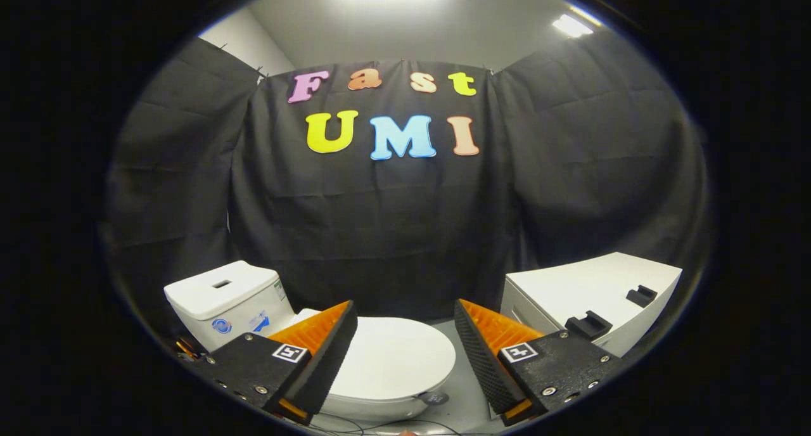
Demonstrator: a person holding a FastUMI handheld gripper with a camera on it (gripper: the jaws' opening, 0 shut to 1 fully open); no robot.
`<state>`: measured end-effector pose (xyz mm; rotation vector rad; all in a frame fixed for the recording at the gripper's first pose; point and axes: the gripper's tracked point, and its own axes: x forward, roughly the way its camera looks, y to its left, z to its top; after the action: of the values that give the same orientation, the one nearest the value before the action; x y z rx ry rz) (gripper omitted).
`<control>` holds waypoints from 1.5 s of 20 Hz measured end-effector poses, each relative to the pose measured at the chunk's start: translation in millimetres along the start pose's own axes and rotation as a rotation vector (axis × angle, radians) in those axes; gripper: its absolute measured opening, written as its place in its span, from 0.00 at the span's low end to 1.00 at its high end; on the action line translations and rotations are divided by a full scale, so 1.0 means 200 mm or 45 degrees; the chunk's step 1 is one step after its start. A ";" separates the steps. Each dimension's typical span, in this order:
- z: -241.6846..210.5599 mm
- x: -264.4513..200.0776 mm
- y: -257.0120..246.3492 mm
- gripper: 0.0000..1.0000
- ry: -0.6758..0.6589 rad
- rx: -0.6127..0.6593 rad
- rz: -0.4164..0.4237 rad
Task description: Open the toilet lid.
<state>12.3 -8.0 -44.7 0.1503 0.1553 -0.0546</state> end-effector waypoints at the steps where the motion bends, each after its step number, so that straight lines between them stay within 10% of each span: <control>1: -0.01 0.01 0.01 0.95 0.015 0.013 0.002; 14: -0.26 0.08 0.17 0.95 0.232 0.153 0.077; 30: -0.72 0.11 -0.06 0.97 0.429 0.689 -0.085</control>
<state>11.2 0.9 -191.2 0.6959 0.4809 -0.1379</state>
